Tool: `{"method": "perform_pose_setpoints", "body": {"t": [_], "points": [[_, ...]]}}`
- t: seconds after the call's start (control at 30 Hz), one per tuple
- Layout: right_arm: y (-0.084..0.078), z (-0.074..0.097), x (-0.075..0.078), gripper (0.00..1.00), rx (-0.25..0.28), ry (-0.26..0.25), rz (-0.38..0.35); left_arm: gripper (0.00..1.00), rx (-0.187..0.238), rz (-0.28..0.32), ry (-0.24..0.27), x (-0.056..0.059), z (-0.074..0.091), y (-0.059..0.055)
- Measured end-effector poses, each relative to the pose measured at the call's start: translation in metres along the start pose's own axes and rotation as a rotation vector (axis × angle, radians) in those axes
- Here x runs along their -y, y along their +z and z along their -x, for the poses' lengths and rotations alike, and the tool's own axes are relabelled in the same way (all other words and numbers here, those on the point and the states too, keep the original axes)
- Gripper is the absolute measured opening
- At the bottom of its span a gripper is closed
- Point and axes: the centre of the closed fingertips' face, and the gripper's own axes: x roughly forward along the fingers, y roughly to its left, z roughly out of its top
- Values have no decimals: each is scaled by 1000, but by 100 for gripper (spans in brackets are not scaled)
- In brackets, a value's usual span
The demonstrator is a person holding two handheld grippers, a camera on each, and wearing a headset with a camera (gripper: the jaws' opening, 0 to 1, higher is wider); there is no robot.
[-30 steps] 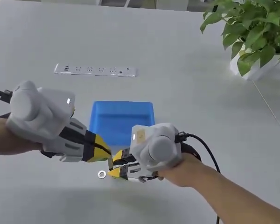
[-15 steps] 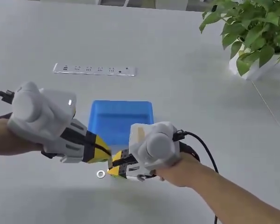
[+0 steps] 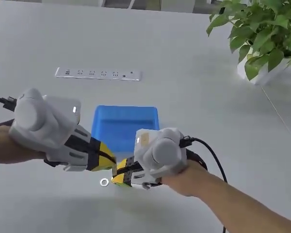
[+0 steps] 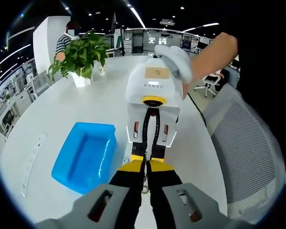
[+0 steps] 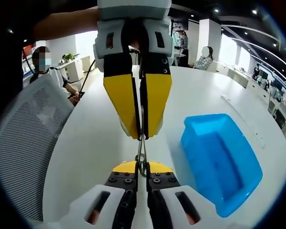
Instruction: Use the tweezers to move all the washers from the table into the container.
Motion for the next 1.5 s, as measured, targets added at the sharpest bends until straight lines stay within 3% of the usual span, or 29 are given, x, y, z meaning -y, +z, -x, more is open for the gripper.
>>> {"method": "perform_pose_setpoints", "body": {"t": [0.1,0.33,0.8,1.1,1.23,1.5], "points": [[0,0,0,6,-1,1,1,6,-8,0,6,0,2,-2],[3,2,-4,6,2,2,6,18,-16,29,25,0,11,-7],[14,17,-14,7,-10,16,47,45,42,117,84,7,26,-8],[22,36,-8,7,-11,14,58,70,100,182,151,4,32,-1],[30,45,-2,7,4,5,59,74,138,210,165,5,36,3],[44,63,13,7,19,-10,81,85,159,247,199,3,40,2]]}}
